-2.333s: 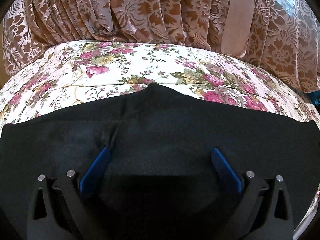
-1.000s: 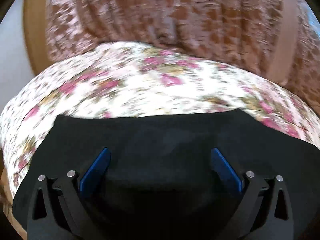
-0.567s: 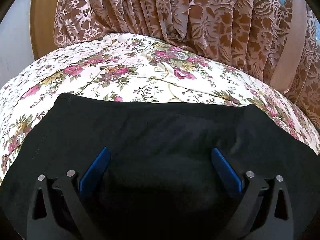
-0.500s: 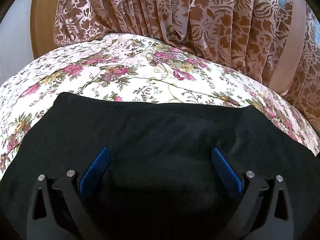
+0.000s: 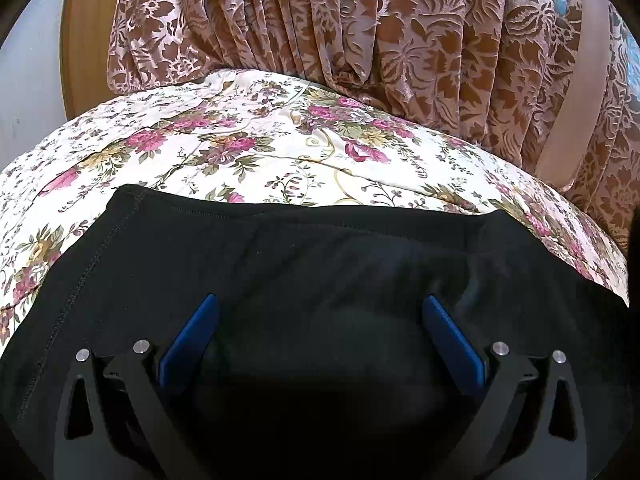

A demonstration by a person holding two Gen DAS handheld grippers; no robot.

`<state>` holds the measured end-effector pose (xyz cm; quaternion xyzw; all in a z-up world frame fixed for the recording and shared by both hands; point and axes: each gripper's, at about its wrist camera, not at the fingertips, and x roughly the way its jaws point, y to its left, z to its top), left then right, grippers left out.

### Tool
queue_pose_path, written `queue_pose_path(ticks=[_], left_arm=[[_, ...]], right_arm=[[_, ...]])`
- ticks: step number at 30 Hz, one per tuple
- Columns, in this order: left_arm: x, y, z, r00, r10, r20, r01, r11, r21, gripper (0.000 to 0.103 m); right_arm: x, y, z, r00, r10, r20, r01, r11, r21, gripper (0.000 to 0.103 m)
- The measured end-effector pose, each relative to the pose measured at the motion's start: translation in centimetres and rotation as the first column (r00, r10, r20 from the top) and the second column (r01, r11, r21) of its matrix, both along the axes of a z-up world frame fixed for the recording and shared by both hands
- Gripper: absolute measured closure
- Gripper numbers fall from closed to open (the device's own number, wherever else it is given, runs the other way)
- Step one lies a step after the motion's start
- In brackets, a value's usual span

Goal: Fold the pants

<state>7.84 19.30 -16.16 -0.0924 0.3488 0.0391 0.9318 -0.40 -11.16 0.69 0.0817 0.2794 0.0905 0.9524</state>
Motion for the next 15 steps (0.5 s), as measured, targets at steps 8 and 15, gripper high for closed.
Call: queue_pose_path(ticks=[8, 15], left_arm=[[-0.1, 0.0, 0.0, 1.000, -0.001, 0.001, 0.001, 1.000, 0.004, 0.002], [-0.1, 0.0, 0.0, 1.000, -0.003, 0.003, 0.003, 1.000, 0.004, 0.002]], right_arm=[[0.6, 5.0, -5.0, 0.988, 0.114, -0.100, -0.126, 0.984, -0.125, 0.086], [0.6, 5.8, -9.5, 0.966, 0.145, -0.213, -0.176, 0.976, -0.131, 0.075]])
